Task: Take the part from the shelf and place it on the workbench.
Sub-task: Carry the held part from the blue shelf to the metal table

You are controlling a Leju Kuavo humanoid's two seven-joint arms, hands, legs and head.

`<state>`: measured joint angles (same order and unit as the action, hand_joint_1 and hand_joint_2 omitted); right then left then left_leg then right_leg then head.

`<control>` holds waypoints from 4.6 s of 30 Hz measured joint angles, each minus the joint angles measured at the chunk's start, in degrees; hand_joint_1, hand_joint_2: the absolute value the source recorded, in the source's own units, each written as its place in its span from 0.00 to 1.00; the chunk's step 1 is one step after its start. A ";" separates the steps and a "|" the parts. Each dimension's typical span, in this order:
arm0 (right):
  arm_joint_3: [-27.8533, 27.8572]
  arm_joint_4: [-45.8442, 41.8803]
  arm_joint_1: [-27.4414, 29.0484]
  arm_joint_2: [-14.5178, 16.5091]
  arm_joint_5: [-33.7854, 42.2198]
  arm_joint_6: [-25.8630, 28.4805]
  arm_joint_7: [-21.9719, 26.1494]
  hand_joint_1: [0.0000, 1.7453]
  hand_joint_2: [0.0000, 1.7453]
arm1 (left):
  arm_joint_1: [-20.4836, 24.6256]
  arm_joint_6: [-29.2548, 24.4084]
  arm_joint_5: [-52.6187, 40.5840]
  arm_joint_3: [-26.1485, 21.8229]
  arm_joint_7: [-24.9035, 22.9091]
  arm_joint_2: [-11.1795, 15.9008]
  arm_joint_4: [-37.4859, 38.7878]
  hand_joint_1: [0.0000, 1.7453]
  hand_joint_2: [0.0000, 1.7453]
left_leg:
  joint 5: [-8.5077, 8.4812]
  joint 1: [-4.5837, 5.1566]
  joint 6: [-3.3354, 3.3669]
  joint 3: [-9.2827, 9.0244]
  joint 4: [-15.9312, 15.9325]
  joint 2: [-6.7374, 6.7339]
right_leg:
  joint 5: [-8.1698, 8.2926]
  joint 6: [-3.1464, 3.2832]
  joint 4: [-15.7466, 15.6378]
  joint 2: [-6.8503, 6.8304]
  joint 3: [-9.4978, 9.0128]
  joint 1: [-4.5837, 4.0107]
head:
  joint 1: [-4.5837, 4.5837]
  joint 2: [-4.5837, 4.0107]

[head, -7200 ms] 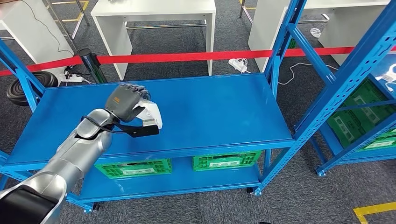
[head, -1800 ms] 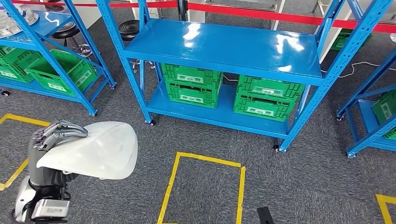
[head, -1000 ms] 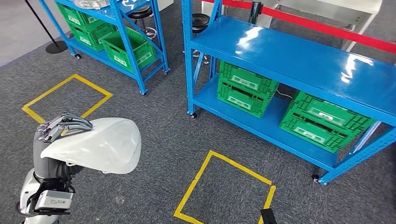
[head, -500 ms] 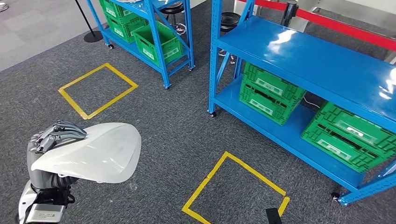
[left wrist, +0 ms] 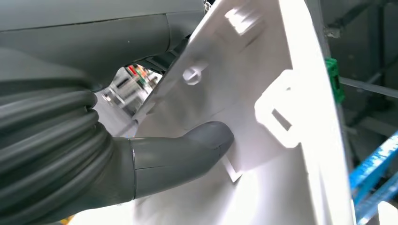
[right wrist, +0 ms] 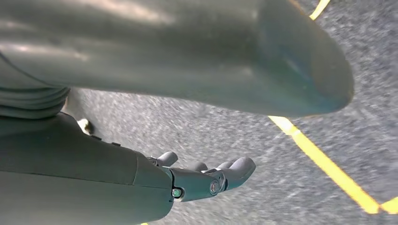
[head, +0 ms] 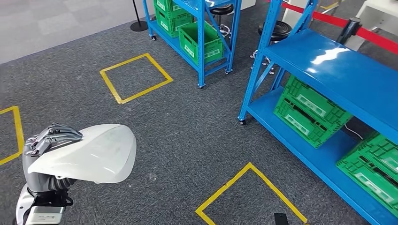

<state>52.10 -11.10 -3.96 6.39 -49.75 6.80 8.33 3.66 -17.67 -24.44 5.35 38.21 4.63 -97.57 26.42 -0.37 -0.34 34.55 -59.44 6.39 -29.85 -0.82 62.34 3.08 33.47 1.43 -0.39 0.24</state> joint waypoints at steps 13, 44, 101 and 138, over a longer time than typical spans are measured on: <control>1.25 0.00 -0.06 -0.36 1.17 -1.51 1.24 0.00 0.00 | 0.96 0.51 -0.10 0.22 -0.93 -0.70 2.25 1.00 1.00 | 3.98 -0.11 -2.43 5.55 -10.87 -6.75 | 0.27 2.88 -2.64 -7.69 -1.33 -0.84 | -0.51 0.00; 3.22 -0.02 -0.15 -0.87 1.03 -2.99 0.99 0.00 0.00 | 4.50 4.13 6.36 0.20 -1.10 -0.44 9.61 1.00 1.00 | 3.71 0.01 -2.01 5.37 -10.62 -6.50 | 1.11 2.86 -2.11 -7.35 0.12 -1.00 | -0.54 0.00; 3.22 0.02 0.52 -0.05 -0.77 -5.64 1.01 0.00 0.00 | 4.15 4.11 9.37 -0.99 -4.84 -0.39 10.19 1.00 1.00 | 3.92 -0.03 -2.24 5.21 -8.45 -4.34 | 1.54 1.90 -3.09 -2.84 -0.67 -0.06 | -0.95 0.00; 3.14 0.02 -0.07 -0.14 -2.66 -6.09 2.09 0.00 0.00 | 4.63 3.17 7.97 -3.51 -4.00 -1.75 9.59 1.00 1.00 | 0.34 0.15 -1.85 2.82 -4.81 -8.93 | 0.63 1.94 -3.80 -8.30 -2.22 -0.79 | -1.68 0.00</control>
<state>55.23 -11.08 -4.03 6.25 -52.41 0.72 10.43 8.29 -14.49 -16.46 1.84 34.21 2.88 -87.99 26.76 -0.22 -2.18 37.37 -64.25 -2.54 -29.23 1.11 58.54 -5.22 31.24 0.63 -2.07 0.24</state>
